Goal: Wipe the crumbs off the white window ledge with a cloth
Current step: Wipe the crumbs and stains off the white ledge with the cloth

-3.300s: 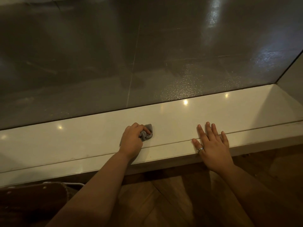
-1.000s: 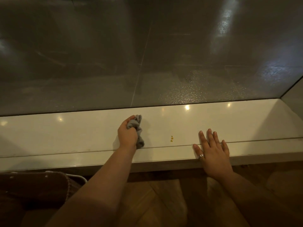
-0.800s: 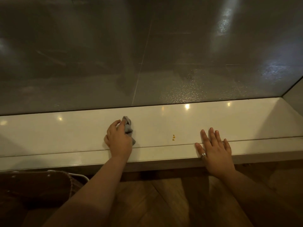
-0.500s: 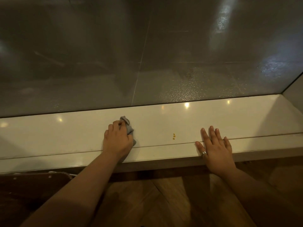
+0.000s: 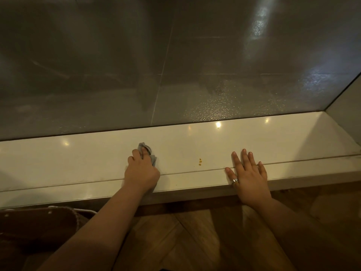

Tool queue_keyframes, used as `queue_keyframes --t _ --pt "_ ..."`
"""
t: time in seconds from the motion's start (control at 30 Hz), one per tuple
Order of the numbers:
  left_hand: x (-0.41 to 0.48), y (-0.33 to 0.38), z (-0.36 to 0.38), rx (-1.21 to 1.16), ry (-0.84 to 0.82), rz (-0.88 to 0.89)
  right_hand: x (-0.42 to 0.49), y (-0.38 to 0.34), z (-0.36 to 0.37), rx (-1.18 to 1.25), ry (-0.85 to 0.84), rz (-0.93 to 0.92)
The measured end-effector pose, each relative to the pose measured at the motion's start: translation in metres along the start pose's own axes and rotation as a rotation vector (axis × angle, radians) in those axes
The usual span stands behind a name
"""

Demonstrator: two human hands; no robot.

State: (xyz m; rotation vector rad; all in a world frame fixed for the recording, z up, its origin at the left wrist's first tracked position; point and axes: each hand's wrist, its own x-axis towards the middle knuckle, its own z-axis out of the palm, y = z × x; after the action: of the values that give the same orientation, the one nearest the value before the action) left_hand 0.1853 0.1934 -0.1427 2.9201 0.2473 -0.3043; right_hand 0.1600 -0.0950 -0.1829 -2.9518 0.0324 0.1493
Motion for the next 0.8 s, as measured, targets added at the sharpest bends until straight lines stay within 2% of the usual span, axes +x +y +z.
queue_keyframes --t 0.2,0.47,0.7,0.8 --pt "-0.012 0.025 0.007 -0.092 0.012 -0.066 -0.001 -0.001 0.0 0.006 0.003 0.0" --pt "-0.028 0.076 0.012 -0.181 -0.092 -0.102 0.0 -0.001 0.0 0.0 -0.005 -0.002" --pt "-0.026 0.089 0.002 -0.132 -0.21 -0.051 -0.002 -0.001 -0.001 0.007 -0.006 -0.005" --pt "-0.022 0.087 -0.004 -0.161 -0.246 0.035 -0.002 -0.003 -0.002 0.014 -0.005 -0.002"
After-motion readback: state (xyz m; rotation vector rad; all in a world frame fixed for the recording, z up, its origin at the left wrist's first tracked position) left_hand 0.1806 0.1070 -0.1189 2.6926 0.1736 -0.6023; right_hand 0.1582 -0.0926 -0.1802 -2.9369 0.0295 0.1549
